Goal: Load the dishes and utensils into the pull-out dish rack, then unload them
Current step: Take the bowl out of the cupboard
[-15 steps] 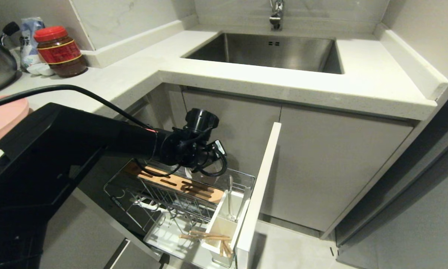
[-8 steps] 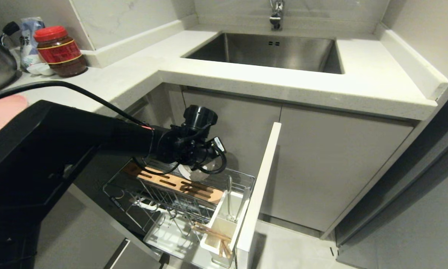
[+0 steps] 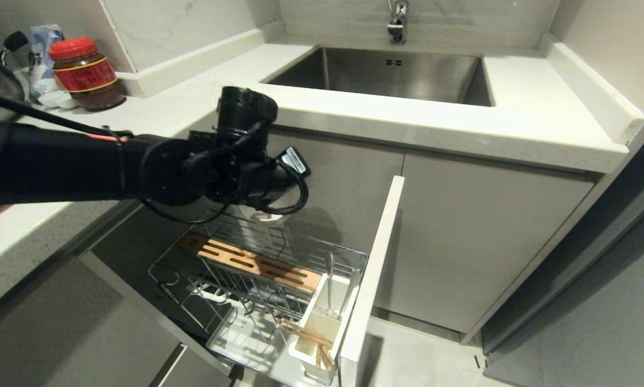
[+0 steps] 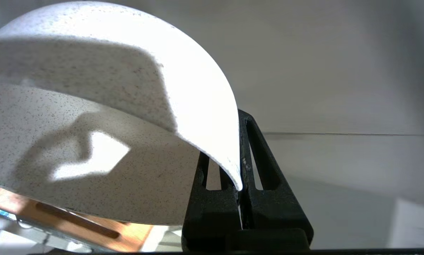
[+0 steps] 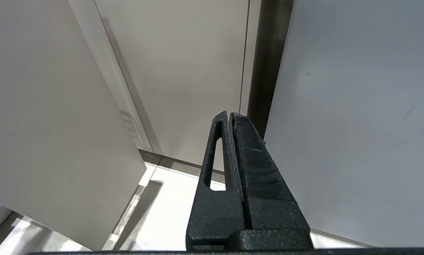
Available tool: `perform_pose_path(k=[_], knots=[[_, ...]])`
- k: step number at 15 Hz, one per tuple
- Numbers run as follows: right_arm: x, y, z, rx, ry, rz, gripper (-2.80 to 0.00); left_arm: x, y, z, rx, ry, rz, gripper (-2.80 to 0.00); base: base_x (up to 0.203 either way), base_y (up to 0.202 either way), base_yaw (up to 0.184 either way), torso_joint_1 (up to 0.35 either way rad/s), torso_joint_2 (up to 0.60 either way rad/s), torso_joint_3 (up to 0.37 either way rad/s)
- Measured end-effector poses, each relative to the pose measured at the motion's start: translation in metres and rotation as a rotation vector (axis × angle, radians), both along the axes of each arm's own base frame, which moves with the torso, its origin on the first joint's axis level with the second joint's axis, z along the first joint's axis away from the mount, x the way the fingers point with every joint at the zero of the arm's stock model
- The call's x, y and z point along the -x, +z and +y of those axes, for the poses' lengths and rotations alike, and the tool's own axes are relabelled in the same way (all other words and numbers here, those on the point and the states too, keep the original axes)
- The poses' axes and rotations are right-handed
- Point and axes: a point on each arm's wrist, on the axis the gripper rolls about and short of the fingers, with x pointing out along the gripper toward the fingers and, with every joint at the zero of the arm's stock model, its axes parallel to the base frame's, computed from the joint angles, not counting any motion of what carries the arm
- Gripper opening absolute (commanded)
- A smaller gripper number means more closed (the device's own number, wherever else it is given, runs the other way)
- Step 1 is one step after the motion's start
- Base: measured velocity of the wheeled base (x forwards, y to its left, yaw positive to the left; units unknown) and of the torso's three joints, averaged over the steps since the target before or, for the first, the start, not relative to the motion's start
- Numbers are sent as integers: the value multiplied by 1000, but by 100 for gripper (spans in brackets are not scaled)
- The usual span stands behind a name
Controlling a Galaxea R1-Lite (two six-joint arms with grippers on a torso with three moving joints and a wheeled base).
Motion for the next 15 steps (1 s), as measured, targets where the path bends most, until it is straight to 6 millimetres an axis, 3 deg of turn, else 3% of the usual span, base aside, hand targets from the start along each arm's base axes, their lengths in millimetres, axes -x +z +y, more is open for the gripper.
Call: perform_pose_path(k=[4,9,15], knots=[[0,0,0,0,0,0,-280,60,72,27,68,9,-189,-280,0,0,0,0,0,0],[0,0,0,0,0,0,-280,137,146,83,12,140,-461,-280,0,0,0,0,0,0],[0,0,0,0,0,0,-280,183,191,162,-152,457,-474,-280,0,0,0,0,0,0]])
